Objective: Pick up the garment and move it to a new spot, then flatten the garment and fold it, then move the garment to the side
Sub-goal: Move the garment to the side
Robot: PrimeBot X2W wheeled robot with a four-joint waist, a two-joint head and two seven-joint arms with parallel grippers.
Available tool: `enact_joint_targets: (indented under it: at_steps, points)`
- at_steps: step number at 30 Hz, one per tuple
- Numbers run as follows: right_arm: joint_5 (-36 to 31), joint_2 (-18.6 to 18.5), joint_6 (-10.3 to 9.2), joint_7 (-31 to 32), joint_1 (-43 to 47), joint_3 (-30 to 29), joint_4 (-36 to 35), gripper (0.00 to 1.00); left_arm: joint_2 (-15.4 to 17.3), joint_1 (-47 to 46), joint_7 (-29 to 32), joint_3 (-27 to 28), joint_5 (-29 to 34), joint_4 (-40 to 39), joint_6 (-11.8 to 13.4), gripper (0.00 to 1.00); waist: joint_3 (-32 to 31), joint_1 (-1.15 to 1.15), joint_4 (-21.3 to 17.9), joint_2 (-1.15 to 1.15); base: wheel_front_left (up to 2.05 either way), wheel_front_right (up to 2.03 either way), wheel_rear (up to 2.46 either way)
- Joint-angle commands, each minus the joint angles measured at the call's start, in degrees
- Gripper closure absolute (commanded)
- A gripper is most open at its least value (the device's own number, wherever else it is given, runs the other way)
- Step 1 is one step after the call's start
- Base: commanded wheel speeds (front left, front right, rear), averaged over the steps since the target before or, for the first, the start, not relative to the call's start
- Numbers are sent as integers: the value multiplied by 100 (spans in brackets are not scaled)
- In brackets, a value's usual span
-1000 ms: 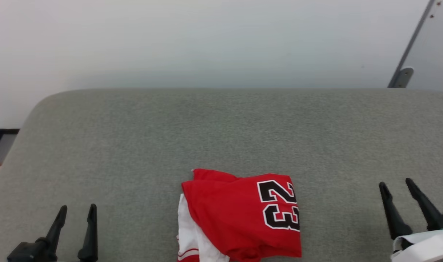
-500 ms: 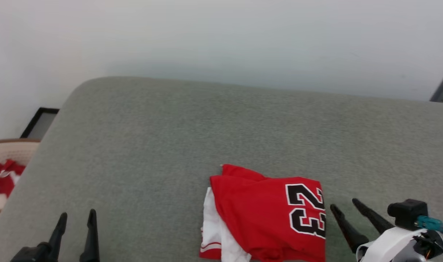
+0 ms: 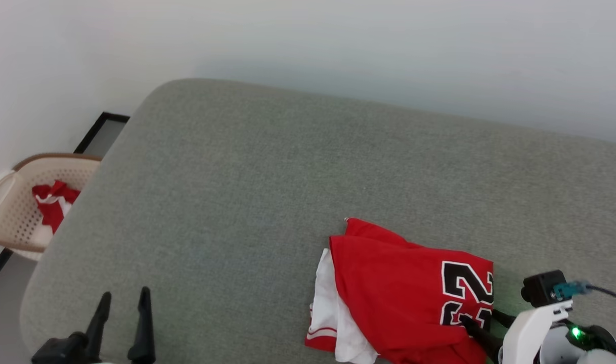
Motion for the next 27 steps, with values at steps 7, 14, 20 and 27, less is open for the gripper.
enact_joint_targets:
  at_steps: [7, 14, 20, 27]
  points:
    - [-59, 255, -9, 862, -226, -60, 408, 0, -121, -162, -7, -29, 100, 49, -48, 0, 182, 0, 110, 0, 0, 0, 0]
    - [-86, 249, -8, 1125, -354, 81, 152, 100, -196, -237, -8, 2, 146, 66, -72, 0, 223, 0, 88, 0, 0, 0, 0]
    - [-10, 105, -7, 1142, -456, 40, -321, 100, -231, -284, -8, 11, 218, 20, -102, 0, 272, 0, -4, 0, 0, 0, 0]
    - [-142, -278, -8, 1159, -604, -122, -825, 100, -248, -432, -8, -60, 325, -85, -124, 0, 339, 0, -194, 0, 0, 0, 0]
